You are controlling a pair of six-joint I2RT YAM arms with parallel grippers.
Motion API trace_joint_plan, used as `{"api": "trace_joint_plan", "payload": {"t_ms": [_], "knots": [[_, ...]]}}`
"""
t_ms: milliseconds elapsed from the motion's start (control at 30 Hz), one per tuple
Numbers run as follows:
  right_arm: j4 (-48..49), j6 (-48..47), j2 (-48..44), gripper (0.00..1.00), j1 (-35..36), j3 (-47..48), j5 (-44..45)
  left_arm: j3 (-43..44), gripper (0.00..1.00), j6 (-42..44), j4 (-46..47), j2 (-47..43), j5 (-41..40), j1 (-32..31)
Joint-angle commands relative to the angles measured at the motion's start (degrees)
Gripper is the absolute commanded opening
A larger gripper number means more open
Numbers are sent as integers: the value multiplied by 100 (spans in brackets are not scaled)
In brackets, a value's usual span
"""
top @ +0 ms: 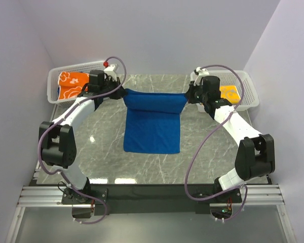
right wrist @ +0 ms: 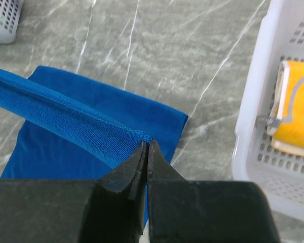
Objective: Fold and stack the towels
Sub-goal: Fold the towel
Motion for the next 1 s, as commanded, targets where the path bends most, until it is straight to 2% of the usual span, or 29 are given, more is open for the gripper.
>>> {"api": "trace_joint_plan", "payload": {"t_ms": [0,200,333,433,633,833,967], "knots": [[-73,17,-350,0,-43,-120,221,-220,1,-308,-56,-408,-282,120],[-223,175,-517,0,1,-453,133,-501,1,-756,-469,-409,-309,120],[-311,368,-579,0,45,-770,71,-1098,1,-1178,-217,-593,-116,120],[-346,701,-649,0,89,-1068,-16,-1844,1,-1460,-101,-918,-361,120],[-399,1194,-746,0,98,-1614,-201,-2548,1,-1899,40,-1296,-598,103],[-320,1388,-764,0,97,-1965,-316,-2830,1,-2023,93,-1446,-862,41],[-258,1432,-641,0,106,-2088,-166,-2962,1,-2146,145,-1166,-924,-64]]}}
